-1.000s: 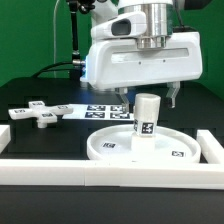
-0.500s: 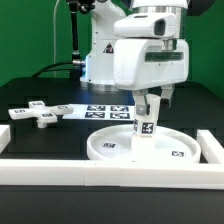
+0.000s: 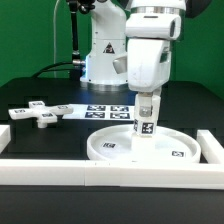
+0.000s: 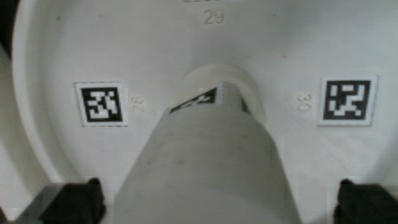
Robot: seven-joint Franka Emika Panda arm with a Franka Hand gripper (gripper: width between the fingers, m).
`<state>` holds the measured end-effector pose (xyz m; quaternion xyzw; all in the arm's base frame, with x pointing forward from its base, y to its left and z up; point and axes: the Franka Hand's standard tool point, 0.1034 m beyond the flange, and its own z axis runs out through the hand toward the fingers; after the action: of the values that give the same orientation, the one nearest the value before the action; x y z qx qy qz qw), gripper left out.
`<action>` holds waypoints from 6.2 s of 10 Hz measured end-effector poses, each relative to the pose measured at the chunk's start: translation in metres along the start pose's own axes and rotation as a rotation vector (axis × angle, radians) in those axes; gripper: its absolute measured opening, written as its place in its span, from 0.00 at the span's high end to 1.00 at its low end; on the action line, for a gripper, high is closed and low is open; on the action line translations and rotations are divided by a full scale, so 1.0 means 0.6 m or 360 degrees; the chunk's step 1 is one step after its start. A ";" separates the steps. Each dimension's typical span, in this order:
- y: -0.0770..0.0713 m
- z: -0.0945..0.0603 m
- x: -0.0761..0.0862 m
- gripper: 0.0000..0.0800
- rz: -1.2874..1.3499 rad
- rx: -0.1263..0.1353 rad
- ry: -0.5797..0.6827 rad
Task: Assemble round table
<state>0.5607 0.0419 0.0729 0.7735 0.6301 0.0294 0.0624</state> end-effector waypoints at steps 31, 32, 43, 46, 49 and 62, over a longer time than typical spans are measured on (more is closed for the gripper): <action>-0.002 0.008 -0.010 0.49 0.1154 0.0031 -0.0078; -0.003 0.008 -0.008 0.49 0.1395 0.0041 -0.0064; -0.006 0.010 -0.001 0.49 0.2970 0.0117 -0.0031; -0.007 0.011 -0.003 0.49 0.3564 0.0197 0.0008; -0.008 0.012 -0.005 0.49 0.4130 0.0333 -0.0004; -0.010 0.016 -0.010 0.49 0.6010 0.0823 -0.0132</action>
Offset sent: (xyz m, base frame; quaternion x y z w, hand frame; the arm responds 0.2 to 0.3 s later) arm -0.0034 -0.0004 0.0001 0.0033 -0.0072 -0.1308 0.9914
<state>0.5547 0.0367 0.0625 -0.3435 0.9283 0.0479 0.1342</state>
